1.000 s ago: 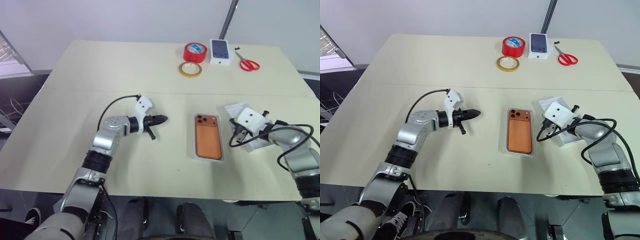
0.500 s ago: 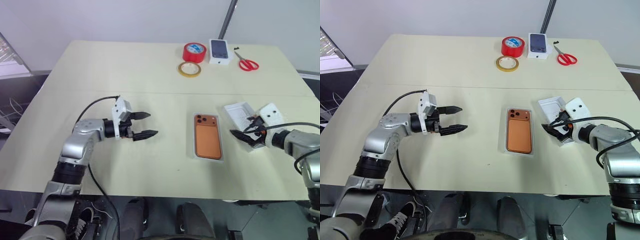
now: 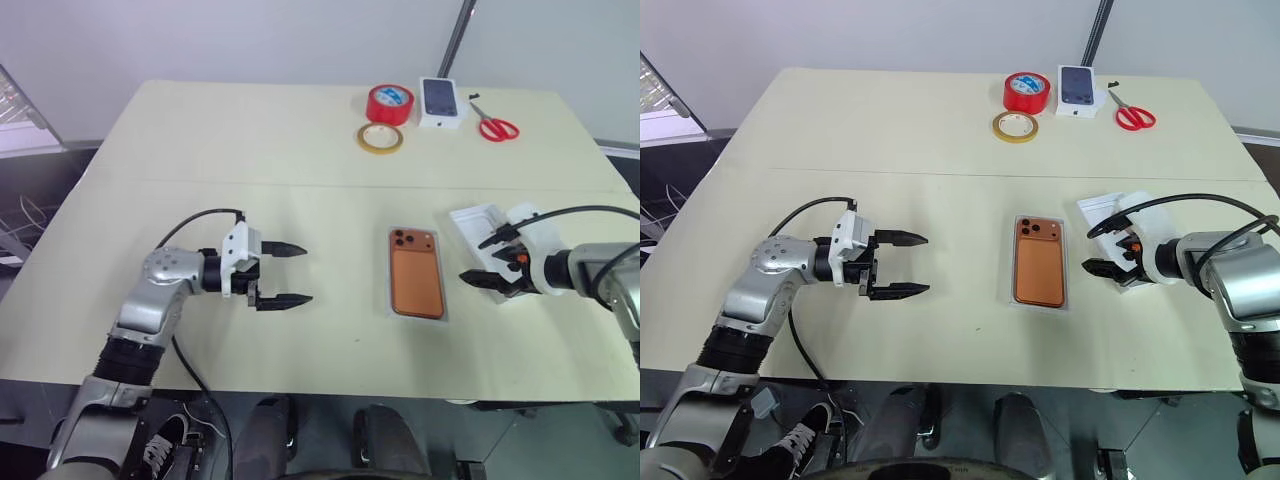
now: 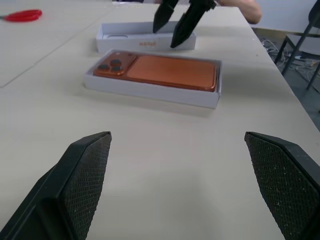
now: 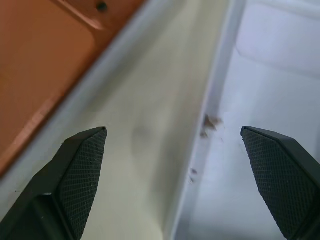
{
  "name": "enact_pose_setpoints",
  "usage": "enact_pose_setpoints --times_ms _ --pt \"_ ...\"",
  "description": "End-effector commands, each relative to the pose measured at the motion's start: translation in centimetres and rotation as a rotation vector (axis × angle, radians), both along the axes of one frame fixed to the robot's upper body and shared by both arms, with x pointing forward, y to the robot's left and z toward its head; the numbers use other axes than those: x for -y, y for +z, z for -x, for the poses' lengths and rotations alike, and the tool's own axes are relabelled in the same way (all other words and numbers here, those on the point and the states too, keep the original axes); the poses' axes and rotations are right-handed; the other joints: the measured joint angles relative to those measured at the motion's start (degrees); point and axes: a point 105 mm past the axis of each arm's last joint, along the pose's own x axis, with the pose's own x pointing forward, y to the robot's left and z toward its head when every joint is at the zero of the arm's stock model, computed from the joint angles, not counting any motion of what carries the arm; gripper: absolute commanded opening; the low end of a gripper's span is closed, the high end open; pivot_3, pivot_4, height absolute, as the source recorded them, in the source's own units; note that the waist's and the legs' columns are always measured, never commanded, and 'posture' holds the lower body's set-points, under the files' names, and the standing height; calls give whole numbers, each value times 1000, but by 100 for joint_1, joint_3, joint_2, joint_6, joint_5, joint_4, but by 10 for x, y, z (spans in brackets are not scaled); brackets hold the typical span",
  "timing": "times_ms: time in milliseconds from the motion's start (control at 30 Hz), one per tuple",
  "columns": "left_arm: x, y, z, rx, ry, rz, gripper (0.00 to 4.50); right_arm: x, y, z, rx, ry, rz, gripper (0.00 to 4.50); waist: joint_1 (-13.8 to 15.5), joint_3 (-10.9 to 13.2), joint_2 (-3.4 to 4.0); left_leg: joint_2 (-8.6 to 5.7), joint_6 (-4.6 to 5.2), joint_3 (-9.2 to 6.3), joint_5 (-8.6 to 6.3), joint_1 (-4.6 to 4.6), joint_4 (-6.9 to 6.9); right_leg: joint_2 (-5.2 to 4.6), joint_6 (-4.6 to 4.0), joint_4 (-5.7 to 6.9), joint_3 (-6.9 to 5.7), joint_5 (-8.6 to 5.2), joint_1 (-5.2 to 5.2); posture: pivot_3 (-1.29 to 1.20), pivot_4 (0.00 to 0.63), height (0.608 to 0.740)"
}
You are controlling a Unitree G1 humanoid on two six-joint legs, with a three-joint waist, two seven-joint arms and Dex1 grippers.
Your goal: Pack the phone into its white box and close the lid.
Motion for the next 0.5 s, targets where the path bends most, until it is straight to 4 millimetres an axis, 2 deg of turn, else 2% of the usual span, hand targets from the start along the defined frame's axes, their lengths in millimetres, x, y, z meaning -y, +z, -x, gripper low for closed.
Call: enact_pose_setpoints --times_ms 33,233,267,367,500 --pt "1 6 6 42 -10 18 4472 3 10 -4 -7 -17 1 4487 -16 0 2 0 0 1 0 0 -1 0 0 0 0 0 -1 0 150 728" --pt "4 3 8 52 1 23 4472 0 10 -11 -19 16 12 4487 -15 0 3 1 0 2 0 -5 -3 2 0 5 2 0 -12 0 150 728" --pt "5 3 9 53 3 25 4500 0 9 -13 -20 11 11 4253 -4 0 3 1 0 3 0 -6 -3 1 1 5 2 0 -11 0 150 728" --pt "9 3 9 53 14 34 4500 1 6 -16 -29 0 14 3150 5 0 3 -1 0 6 0 -7 -1 0 1 5 4 0 -11 0 150 728" --pt "9 4 5 -10 66 75 4500 6 -3 -17 -36 -7 51 995 4 0 3 0 0 6 0 -7 -2 1 1 6 4 0 -13 0 150 728"
